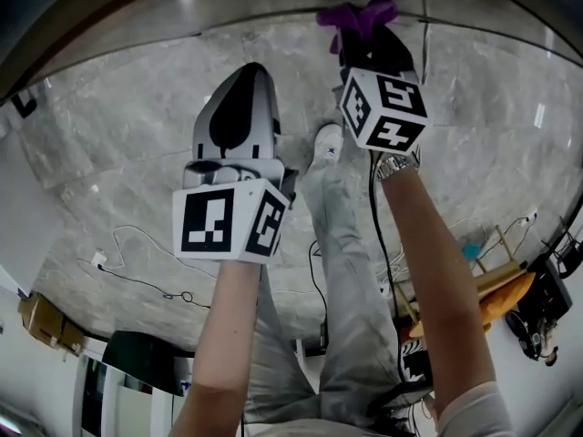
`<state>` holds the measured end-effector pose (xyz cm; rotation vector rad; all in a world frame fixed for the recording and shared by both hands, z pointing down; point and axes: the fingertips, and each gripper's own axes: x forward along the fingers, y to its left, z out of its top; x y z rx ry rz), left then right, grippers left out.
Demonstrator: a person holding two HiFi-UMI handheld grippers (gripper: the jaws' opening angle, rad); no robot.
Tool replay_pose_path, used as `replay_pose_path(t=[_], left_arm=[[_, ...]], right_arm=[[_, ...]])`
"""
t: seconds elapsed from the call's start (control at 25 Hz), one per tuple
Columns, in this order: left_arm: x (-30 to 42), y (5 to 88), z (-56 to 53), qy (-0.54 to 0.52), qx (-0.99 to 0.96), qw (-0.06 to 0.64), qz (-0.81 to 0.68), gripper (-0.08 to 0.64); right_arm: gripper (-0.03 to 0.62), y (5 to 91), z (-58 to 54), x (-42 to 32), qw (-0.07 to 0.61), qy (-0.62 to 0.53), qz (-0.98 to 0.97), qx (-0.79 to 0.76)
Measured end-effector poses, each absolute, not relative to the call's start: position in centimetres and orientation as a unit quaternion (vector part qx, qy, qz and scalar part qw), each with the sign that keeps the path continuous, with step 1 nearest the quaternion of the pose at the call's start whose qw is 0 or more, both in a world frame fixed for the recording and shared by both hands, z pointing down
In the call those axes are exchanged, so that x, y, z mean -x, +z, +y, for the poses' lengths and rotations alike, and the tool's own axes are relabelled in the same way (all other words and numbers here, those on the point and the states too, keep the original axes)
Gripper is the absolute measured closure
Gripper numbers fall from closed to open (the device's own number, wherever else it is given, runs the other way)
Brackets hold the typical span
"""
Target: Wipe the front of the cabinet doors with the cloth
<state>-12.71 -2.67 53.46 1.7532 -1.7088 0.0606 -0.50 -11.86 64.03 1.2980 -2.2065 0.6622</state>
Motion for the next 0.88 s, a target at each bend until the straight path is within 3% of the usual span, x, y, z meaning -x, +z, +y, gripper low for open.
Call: replay_pose_path(t=[0.44, 0.88], left_arm=[[23.0, 53.3, -0.3, 0.06, -0.691, 0.312, -0.65, 0.543], [36.1, 53.7, 6.6, 0.041, -0.647, 0.312, -0.694, 0.543]], right_arm=[[0.457, 63.9, -10.1, 11.7, 0.252, 0.237, -0.821, -0.453], [0.457, 65.3, -3.7, 29.3, 0.26, 0.228, -0.861, -0.372]])
